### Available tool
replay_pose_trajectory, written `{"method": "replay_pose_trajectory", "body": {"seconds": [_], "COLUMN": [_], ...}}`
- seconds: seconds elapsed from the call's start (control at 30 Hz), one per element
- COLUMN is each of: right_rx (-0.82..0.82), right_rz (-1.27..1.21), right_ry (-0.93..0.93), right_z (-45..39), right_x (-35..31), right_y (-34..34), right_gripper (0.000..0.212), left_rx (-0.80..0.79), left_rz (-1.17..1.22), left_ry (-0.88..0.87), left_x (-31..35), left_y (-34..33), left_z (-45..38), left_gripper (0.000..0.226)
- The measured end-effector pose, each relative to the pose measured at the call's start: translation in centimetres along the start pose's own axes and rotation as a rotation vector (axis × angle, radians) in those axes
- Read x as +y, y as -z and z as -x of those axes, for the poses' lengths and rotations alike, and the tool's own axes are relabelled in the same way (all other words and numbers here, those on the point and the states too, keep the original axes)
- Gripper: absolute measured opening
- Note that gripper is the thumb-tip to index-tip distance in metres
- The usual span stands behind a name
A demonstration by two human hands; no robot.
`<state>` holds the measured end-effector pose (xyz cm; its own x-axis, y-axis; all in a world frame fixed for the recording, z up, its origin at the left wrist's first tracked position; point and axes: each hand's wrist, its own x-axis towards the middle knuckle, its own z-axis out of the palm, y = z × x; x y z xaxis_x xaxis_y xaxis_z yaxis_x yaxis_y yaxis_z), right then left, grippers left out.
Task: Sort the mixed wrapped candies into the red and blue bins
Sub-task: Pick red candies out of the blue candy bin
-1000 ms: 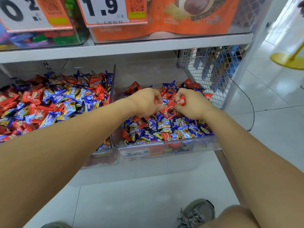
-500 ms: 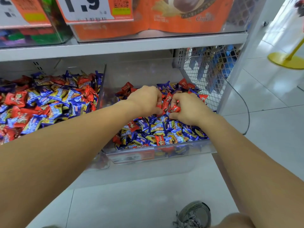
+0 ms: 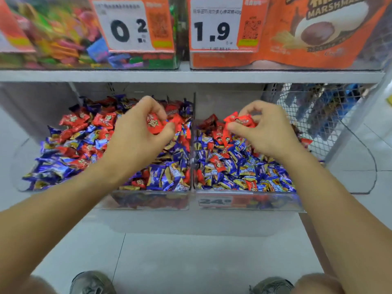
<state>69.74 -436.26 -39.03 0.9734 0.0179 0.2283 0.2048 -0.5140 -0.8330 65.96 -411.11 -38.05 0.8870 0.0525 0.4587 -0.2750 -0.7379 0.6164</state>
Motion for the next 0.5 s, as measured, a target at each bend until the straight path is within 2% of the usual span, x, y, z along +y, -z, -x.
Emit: {"method": "replay_pose_trajectory", "body": {"seconds": [0.1, 0.2, 0.27, 0.37, 0.43, 0.5], "right_rx": [-0.095, -0.065, -0.032, -0.072, -0.094, -0.139], "right_rz": [-0.211, -0.233, -0.237, -0.212, -0.126, -0.048], "right_ry": [0.064, 0.079, 0.027, 0.004, 0.048, 0.127], "right_z": [0.4, -1.6, -3.1, -4.2, -4.1, -3.8], "right_x": [-4.7, -7.1, -8.0, -7.9, -7.6, -7.5], "right_y": [-3.7, -8.2, -11.1, -13.5, -13.9, -13.5], "right_gripper": [0.025, 0.024, 0.033, 0.047, 0.052, 0.042], "left_rx": [0.068, 0.171, 0.222, 0.173, 0.123, 0.067], "left_rz": [0.010, -0.004, 0.034, 0.146, 0.175, 0.129], "left_ry": [0.124, 0.260, 0.338, 0.364, 0.337, 0.255], "left_x": [-3.8, -6.9, -8.2, -8.6, -8.4, -8.6], "left_y": [2.6, 3.7, 3.7, 3.1, 3.2, 3.5], "left_z": [-1.3, -3.4, -4.7, -5.6, -5.5, -4.9], "left_gripper": [0.011, 0.015, 0.025, 0.036, 0.031, 0.024]}}
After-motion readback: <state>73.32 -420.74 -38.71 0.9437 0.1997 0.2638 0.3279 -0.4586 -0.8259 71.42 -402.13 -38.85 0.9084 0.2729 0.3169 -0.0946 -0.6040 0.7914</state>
